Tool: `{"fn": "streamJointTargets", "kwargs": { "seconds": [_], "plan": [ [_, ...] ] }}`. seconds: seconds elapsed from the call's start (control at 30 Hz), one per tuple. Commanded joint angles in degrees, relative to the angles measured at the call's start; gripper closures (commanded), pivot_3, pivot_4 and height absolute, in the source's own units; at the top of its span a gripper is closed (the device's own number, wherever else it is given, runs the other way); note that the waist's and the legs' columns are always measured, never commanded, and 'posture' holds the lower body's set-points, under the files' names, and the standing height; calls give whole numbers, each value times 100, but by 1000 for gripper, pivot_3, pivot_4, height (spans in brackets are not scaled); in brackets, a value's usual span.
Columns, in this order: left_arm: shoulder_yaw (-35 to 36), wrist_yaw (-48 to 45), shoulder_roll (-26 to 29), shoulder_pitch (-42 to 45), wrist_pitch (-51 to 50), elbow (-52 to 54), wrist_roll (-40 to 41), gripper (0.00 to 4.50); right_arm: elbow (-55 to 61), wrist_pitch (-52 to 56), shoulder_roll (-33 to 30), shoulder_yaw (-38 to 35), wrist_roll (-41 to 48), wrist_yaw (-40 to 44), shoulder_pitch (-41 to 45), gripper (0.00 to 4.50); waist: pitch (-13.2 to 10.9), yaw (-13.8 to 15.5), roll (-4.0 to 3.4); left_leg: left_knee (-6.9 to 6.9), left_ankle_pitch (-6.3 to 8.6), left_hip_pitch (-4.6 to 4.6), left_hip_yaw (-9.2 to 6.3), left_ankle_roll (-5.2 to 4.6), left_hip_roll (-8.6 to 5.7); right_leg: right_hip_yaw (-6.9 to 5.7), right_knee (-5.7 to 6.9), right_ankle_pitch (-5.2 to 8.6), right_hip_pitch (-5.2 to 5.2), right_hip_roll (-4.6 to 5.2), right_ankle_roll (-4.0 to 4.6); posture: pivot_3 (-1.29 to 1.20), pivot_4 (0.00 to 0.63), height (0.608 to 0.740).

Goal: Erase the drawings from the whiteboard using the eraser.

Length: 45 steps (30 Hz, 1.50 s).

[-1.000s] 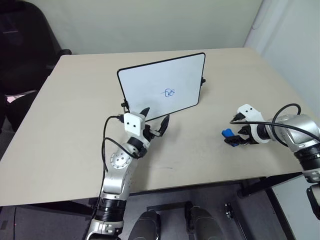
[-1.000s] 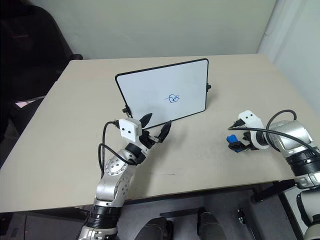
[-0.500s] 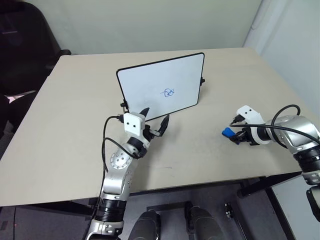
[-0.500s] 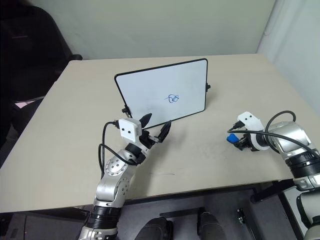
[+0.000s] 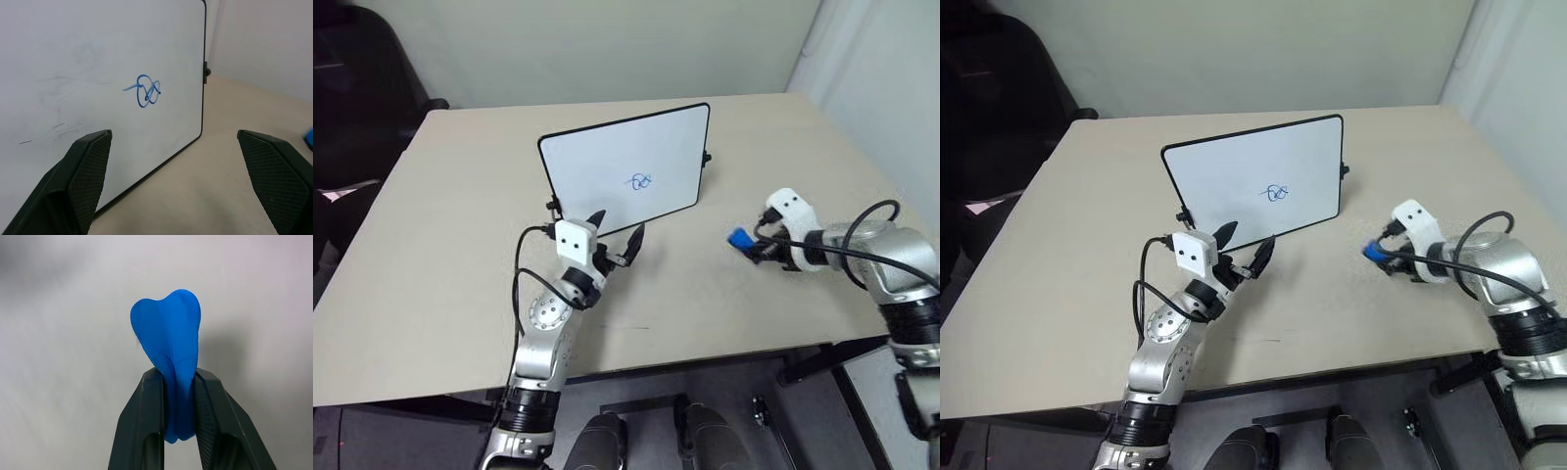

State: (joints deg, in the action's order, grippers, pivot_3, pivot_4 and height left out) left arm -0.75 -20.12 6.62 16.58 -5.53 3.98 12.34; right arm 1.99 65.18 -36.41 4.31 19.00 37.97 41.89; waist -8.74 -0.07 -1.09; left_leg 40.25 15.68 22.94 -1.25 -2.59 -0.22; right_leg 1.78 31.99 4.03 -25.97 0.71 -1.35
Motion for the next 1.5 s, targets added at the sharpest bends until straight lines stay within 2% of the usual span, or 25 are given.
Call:
{"fn": "streamJointTargets", "kwargs": {
  "seconds": [0.03, 0.2, 0.3, 0.53, 0.9, 1.23, 1.5],
  "plan": [
    [91, -26, 64, 106, 66, 68, 49, 0, -51, -480, 488, -539, -87, -697, 335, 4044, 0, 0, -1, 1, -1, 0, -2, 1, 0, 0, 1, -3, -3, 0, 3, 0, 150, 740],
    [244, 20, 193, 177, 82, 53, 65, 0, -499, -978, 1211, -463, -164, -1013, 634, 4044, 0, 9, -1, -3, -3, 1, -2, 2, 1, -2, 3, -11, -8, 0, 17, 0, 150, 740],
    [317, -7, 245, 201, 52, 43, 93, 0, -722, -1186, 1554, -491, -153, -1144, 809, 4044, 0, 11, -1, -7, -1, 6, -1, 5, 1, -2, 2, -36, -17, 0, 57, 0, 150, 740],
    [402, 4, 320, 190, 12, 85, 107, 0, -964, -1641, 2248, -380, -133, -1237, 1165, 4044, 0, 14, -1, -7, 1, 51, -1, 10, 1, -7, 2, -36, -62, 1, 64, 0, 150, 740],
    [440, 64, 319, 96, -24, 222, 135, 0, -1694, -2154, 2733, -66, -445, -1221, 1481, 4044, 0, 8, -1, -5, 1, 61, -3, 11, 1, -9, 2, -39, -71, 3, 71, 0, 150, 740],
    [449, 90, 319, 43, -28, 285, 163, 0, -3024, -2608, 3155, 72, -876, -1434, 2064, 4044, 0, -12, -1, -6, -1, 70, -4, 16, 2, -10, 4, -42, -83, 2, 75, 0, 150, 740],
    [452, 113, 306, -23, -42, 376, 167, 0, -3563, -2755, 3283, 314, -1272, -1474, 2190, 4044, 0, -52, 0, -6, -15, 70, -5, 29, 6, -11, 6, -60, -84, 0, 100, 0, 150, 740]
  ]
}}
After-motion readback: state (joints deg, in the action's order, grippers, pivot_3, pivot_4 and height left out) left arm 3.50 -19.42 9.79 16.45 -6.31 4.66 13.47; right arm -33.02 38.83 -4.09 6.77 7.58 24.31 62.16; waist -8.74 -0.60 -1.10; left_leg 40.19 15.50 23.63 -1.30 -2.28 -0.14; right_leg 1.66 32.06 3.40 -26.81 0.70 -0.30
